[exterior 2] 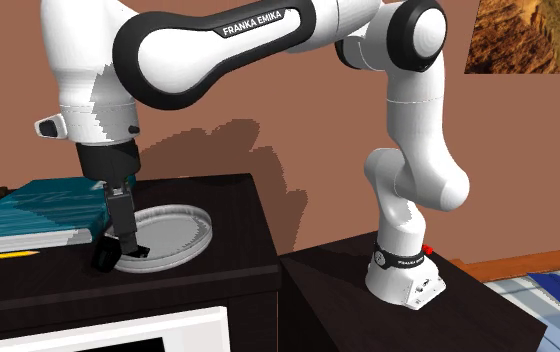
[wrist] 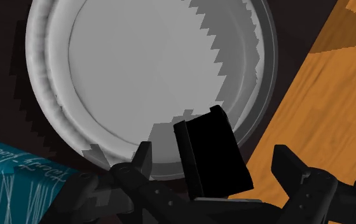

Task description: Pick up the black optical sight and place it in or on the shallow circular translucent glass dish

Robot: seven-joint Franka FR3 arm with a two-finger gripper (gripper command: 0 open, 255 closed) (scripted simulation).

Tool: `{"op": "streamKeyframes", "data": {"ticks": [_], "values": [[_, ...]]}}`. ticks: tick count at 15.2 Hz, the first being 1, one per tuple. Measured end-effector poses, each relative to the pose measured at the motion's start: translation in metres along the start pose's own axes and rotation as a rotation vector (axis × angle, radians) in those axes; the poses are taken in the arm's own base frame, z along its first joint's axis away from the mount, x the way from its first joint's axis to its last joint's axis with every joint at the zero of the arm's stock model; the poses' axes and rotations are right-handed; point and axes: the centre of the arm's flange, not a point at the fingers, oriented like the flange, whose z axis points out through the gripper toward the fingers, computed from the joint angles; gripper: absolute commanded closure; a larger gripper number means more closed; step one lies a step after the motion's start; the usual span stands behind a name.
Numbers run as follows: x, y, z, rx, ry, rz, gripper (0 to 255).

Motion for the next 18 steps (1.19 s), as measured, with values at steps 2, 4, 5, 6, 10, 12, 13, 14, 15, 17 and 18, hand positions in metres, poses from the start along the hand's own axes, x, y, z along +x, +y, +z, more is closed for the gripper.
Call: {"op": "streamKeyframes", "data": {"ticks": [2,4,5,6,10,12,13,14,15,17,18], "values": [[0.000,0.000,-0.001,0.000,0.001,0.000,255],[0.000,0.000,-0.006,-0.001,0.009,0.001,255],[-0.001,0.001,-0.007,-0.001,0.010,0.000,255],[-0.001,0.001,-0.007,-0.001,0.010,-0.001,255],[-0.001,0.000,-0.007,0.000,0.012,-0.001,255],[0.000,0.000,-0.010,0.000,0.005,-0.001,255],[0.000,0.000,-0.012,0.000,0.003,-0.001,255],[0.000,0.000,-0.017,0.000,0.001,0.000,255],[0.000,0.000,-0.021,0.000,0.001,0.000,255],[0.000,0.000,-0.021,0.000,0.001,0.000,0],[0.008,0.005,-0.024,0.010,-0.009,-0.025,0]]}}
